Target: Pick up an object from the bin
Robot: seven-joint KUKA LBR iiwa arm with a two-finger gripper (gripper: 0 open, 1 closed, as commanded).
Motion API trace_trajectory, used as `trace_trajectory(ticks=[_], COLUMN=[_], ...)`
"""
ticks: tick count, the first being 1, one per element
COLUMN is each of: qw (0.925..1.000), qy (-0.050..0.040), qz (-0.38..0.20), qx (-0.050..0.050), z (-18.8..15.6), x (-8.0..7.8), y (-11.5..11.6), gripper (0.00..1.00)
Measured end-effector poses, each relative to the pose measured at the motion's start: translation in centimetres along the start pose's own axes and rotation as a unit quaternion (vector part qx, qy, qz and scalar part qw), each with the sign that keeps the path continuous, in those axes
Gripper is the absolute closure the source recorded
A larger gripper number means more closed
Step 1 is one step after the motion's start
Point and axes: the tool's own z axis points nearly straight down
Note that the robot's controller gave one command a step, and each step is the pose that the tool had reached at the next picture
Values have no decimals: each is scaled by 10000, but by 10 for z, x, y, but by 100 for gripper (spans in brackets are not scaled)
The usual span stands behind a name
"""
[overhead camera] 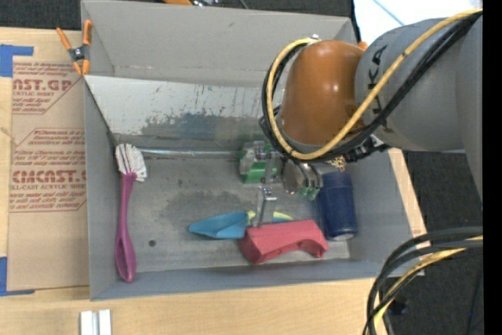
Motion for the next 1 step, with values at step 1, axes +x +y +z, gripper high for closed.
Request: trace_trajectory(ticks=[1], qw=[10000], qy=[0], qz=[0], qx=[0], z=[0], x=[0], y=[0], gripper=[0])
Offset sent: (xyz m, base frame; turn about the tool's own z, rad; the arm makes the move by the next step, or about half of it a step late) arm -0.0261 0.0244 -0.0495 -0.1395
